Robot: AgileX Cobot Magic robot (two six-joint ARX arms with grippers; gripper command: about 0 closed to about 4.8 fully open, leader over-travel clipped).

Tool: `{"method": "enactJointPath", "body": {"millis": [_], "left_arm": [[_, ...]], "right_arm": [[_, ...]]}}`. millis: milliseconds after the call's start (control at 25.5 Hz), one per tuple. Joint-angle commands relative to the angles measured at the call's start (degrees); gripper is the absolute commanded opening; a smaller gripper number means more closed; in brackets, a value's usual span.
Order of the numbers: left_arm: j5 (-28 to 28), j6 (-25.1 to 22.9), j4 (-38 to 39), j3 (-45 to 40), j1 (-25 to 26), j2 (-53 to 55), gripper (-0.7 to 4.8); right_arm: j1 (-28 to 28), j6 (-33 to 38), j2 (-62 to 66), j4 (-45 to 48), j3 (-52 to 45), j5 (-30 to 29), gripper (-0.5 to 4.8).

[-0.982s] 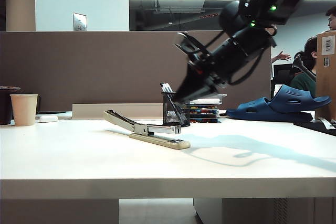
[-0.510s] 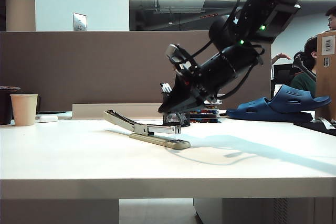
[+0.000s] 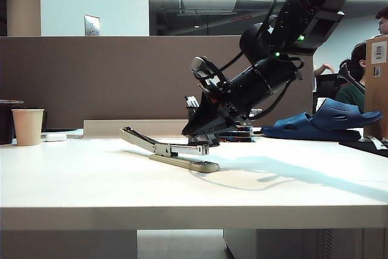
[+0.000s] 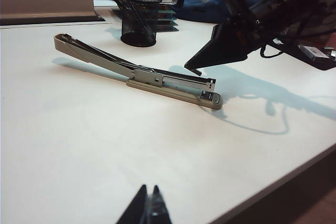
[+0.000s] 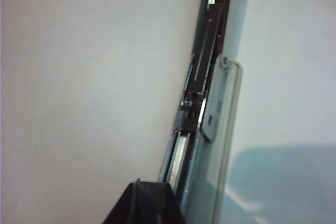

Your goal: Pick up a set of staples and put them into the open stapler.

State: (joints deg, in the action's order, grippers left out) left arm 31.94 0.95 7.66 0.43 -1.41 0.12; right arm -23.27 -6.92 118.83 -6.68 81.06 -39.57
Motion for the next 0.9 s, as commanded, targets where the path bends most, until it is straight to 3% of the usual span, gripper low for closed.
{"method": "enactJointPath", "body": {"millis": [39, 471, 589, 903], "left_arm": [[0.24, -0.09, 0.44, 0.07, 0.09, 0.0, -0.06], [0.24, -0.09, 0.44, 0.07, 0.09, 0.0, -0.06], [0.24, -0.07, 0.44, 0.07, 0.09, 0.0, -0.06], [0.24, -0.09, 0.44, 0.07, 0.09, 0.0, -0.06]], "right_arm": [[-0.07, 0.09, -0.28, 0.7, 0.22, 0.7, -0.01], [-0.11, 0.11, 0.31, -1.25, 0.22, 0.66, 0.0], [-0.11, 0.13, 0.28, -1.31, 0.22, -0.2, 0.57], [-0.5, 1.2, 0.2, -1.62, 0.22, -1.46, 0.54]]}}
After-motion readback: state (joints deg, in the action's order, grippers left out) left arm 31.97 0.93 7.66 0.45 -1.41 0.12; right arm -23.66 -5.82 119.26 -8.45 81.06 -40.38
